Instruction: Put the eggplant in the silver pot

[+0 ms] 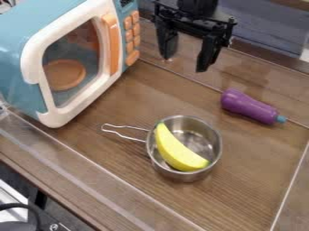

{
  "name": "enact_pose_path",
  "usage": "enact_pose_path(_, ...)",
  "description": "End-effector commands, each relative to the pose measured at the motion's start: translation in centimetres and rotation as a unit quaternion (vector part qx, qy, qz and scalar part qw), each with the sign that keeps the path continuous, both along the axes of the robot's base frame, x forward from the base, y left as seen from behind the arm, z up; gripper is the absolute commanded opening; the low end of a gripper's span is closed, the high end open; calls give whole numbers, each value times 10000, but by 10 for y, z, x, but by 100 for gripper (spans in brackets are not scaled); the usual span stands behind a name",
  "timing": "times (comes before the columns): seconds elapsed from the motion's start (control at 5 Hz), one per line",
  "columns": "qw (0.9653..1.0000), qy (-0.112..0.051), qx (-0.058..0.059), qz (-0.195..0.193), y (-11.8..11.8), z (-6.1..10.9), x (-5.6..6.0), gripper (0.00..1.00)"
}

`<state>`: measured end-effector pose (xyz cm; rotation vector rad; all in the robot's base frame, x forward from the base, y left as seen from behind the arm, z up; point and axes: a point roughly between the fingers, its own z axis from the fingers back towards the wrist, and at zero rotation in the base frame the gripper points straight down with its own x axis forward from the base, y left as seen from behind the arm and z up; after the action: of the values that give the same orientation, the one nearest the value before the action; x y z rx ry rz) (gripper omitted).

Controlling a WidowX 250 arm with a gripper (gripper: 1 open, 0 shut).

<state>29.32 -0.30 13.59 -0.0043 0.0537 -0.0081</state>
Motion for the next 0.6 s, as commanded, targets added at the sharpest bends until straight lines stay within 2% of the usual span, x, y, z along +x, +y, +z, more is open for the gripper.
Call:
enact_pose_path(0.0,9952,254,-77,941,-19,-20,0,100)
enact_pose_path(0.2,9752,336,-280,2171,-56,-37,15,100)
enact_pose_path(0.4,9402,240,-499,3360,-85,-45,42,100)
